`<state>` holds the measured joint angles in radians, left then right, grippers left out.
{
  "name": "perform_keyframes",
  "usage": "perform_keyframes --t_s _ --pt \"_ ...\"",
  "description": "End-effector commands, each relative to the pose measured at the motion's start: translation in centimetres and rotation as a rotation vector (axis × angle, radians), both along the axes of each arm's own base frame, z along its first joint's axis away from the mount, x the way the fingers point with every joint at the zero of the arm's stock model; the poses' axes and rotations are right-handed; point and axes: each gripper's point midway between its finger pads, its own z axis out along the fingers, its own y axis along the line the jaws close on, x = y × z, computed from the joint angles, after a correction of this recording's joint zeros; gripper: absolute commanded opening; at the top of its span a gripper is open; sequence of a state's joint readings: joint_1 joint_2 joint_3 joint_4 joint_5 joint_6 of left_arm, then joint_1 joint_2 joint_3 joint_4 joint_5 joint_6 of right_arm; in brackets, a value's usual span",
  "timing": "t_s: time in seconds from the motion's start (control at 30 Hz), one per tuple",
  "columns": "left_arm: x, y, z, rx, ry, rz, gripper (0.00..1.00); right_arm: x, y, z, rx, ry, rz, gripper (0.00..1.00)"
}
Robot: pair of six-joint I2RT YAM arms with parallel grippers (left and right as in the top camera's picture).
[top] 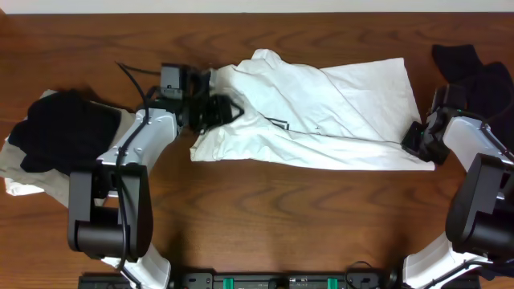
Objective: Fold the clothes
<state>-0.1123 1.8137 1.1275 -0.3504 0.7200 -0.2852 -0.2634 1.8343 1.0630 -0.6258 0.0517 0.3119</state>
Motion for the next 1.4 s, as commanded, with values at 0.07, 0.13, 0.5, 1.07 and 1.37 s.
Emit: perform_keyframes --t_s 0.07,0.13,0.5,1.07,1.37 --pt "-2.4 4.4 -1.1 0.305 0.024 -0.024 0.48 -0.2 -0.2 -0.3 -0.004 0.013 0.015 0.11" --pt "-3.1 6.2 -1.8 0.408 0.058 -0.001 0.48 -0.2 -0.2 -0.3 -0.004 0.013 0.016 0.11" --pt "-3.1 8.6 -2.6 0.554 0.060 0.015 0.49 -0.3 -0.1 -0.3 -0.003 0.017 0.016 0.11" --pt "-3.7 6.8 -4.8 0.563 0.045 -0.063 0.49 -0.3 -0.1 -0.3 -0.003 0.017 0.016 0.11" --pt "-3.9 6.7 -5.5 0.571 0.055 -0.089 0.49 -0.3 -0.1 -0.3 -0.002 0.017 0.016 0.11"
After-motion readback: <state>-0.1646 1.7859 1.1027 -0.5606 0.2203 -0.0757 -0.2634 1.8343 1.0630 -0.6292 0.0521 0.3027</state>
